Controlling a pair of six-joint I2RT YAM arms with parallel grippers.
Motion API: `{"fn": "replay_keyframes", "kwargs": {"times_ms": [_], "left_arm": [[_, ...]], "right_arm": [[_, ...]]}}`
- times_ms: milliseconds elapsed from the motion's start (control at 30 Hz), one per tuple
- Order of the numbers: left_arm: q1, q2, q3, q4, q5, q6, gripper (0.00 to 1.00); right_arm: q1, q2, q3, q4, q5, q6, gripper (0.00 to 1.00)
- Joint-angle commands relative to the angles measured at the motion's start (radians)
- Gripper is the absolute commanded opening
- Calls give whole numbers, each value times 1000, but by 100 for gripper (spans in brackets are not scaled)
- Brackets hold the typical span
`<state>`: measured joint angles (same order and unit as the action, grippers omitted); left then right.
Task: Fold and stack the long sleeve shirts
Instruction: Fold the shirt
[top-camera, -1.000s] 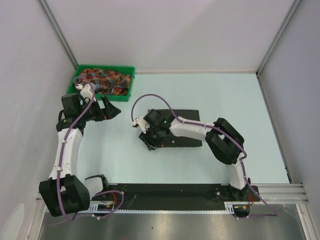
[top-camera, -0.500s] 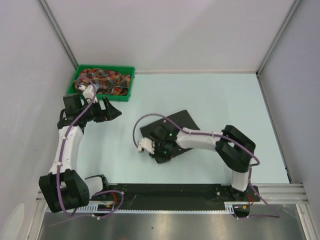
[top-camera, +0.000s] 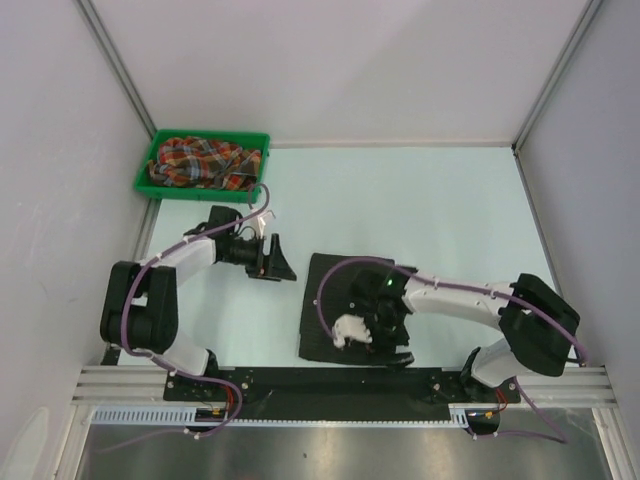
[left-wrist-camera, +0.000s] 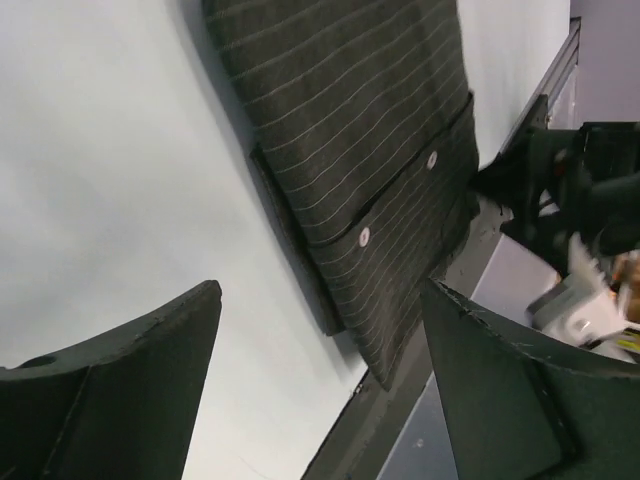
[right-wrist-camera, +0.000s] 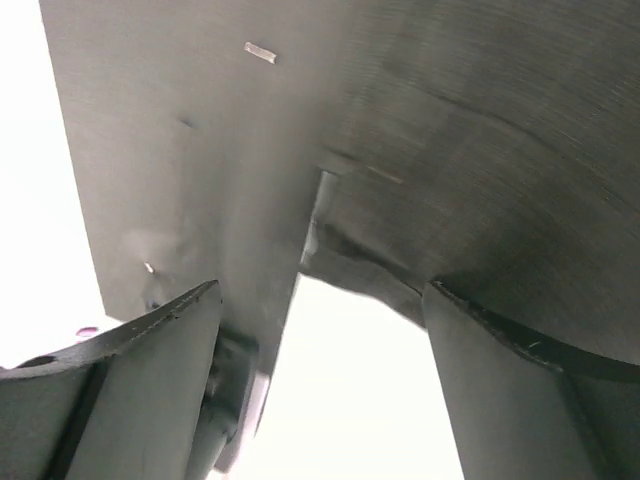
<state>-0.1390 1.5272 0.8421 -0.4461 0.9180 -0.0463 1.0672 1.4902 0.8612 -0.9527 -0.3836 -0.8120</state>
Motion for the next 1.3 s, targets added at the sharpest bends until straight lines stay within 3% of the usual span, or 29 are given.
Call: {"fn": "replay_keyframes", "kwargs": {"times_ms": [0,167,367,633,867,1067,1133,1200,1267], "left_arm": [[-17,27,-93,133,68,-36,85],[-80,24,-213,266,48,-156,79],[-132,10,-345,432,-82,-308,75],[-151,212,-279,488,-93,-345,62],[-206,270,-262,558,-57,-360,61],[-214,268,-265,584,-48,-366,52],[-215,255,-264,584,-36,-363,35],[-215,216,-249,560,-44,-330,10],[-215,177,-218,473,-92,-296,0]], "right_arm": [[-191,-25,163,-115,-110,36,89],[-366,40,242,-28,-251,140,87],[-449,163,268,178,-236,344,78],[-498,252,251,227,-258,398,76],[-538,306,259,241,-285,418,75],[-555,332,259,249,-296,421,73],[-558,332,259,253,-305,427,73],[-572,323,259,253,-311,433,73],[-608,299,254,250,-336,451,70]]}}
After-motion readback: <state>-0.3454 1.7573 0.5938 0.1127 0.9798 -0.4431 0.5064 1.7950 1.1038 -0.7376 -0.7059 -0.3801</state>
